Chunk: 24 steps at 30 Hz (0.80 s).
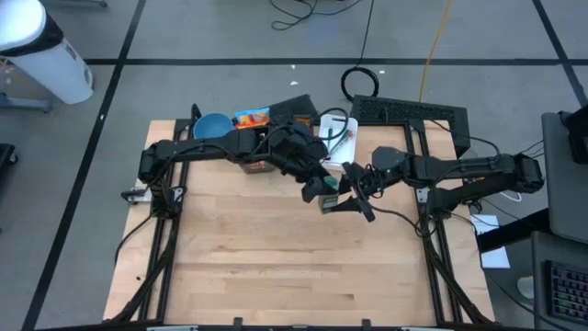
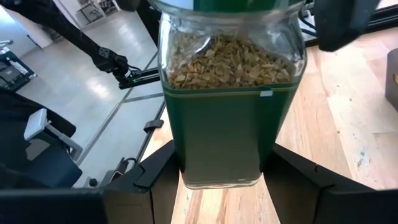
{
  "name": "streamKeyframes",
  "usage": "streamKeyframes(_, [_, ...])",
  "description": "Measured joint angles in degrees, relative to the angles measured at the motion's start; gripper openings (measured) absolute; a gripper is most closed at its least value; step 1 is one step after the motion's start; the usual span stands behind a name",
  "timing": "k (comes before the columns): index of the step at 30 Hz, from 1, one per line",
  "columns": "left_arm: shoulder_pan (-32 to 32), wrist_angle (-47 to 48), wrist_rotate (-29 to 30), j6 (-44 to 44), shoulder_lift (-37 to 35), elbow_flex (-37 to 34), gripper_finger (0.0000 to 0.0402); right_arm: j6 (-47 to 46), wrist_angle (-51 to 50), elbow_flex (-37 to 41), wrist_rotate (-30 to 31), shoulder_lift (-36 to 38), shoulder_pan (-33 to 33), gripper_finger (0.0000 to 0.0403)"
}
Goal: Pick & Place Food Item
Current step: Put the green seasoning bottle into the right black bin
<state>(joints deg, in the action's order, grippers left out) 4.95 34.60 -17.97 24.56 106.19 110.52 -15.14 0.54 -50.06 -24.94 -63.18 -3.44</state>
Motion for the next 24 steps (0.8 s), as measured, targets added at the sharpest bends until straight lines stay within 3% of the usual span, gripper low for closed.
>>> streamKeyframes(8, [0.0, 0.3, 0.3, -0.3, 0.0, 0.0, 0.0271, -0.2, 0.1, 0.0, -0.8, 0.0, -0.4, 0.0191])
streamKeyframes(14, [0.0, -0.3, 1.0, -1.1, 0.0, 0.0, 0.0212, -0.5, -0.1, 0.0, -0.7, 0.0, -0.7, 0.0191])
streamKeyframes(24, [0.0, -0.3, 1.2, -2.4, 0.0, 0.0, 0.0212, -0.2, 0.0, 0.0, -0.5, 0.0, -0.7, 0.0191])
